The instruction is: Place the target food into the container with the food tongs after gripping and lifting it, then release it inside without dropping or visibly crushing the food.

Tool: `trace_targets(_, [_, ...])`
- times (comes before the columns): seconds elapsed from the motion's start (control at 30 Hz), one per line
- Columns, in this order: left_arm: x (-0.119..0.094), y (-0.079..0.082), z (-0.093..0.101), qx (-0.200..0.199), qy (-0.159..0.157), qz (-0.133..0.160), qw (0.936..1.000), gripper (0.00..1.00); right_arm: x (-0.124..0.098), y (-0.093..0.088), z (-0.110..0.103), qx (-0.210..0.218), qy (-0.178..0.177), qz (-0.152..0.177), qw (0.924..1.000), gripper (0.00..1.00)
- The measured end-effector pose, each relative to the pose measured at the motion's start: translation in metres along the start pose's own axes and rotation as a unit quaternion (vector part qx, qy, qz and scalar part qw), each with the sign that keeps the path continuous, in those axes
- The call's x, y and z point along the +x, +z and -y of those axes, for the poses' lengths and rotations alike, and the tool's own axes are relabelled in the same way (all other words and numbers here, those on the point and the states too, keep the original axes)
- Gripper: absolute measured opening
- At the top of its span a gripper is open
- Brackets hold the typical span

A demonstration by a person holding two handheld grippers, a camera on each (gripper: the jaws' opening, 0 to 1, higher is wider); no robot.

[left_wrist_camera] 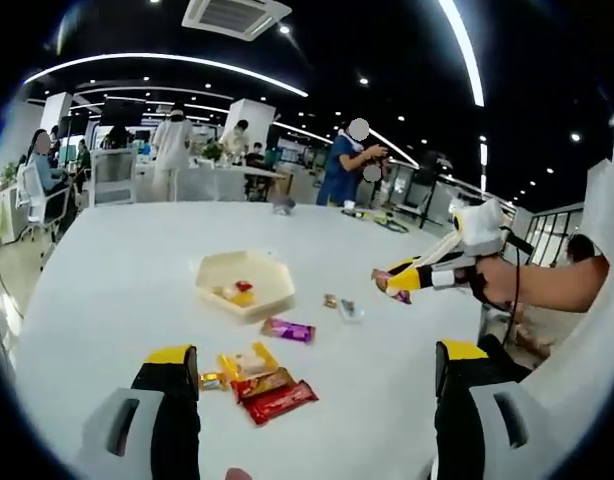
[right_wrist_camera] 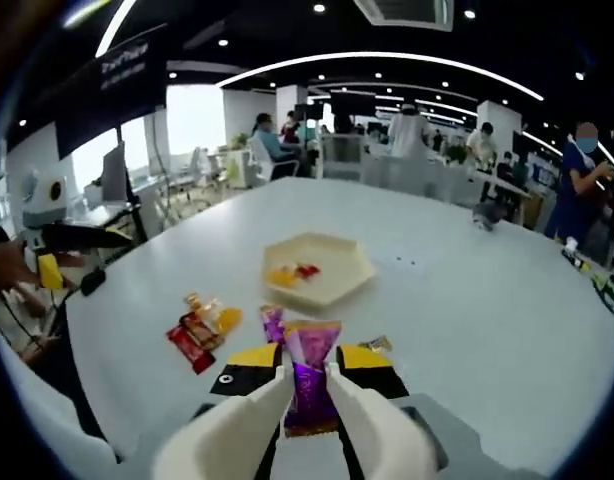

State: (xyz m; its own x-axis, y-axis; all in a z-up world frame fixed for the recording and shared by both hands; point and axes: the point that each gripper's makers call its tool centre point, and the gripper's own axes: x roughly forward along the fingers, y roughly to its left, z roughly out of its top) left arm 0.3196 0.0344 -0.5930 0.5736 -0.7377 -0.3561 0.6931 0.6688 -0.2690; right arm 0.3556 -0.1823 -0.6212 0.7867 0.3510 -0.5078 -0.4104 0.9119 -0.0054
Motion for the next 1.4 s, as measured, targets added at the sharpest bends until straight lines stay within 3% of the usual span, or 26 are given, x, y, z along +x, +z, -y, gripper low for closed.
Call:
trace_targets(0.27, [0.001,0.002,0.0,0.003,-0.007,-0.001,1.0,0.99,-0.001,0.004,0.003,-0.001,-0.008,0.002,1.0,0.2])
trace_targets(0.57, [-0.004,0.002,-0.01,-0.008,0.007,0.005,0.9999,0.98,0.015,0.038,0.008,-0.018,0.0,0.018,0.9997,0.21])
trace_targets(1.0, [-0.006,0.002,-0.027,-0.029,0.029,0.014,0.9991,0.98,0.062,0.086,0.015,-0.05,0.023,0.025,0.9982,0.21])
trace_targets(1.4, [-0.005,-0.001,-0.04,-0.045,0.048,0.01,0.9978,0.98,0.114,0.114,0.018,-0.058,0.046,0.028,0.9968,0.21])
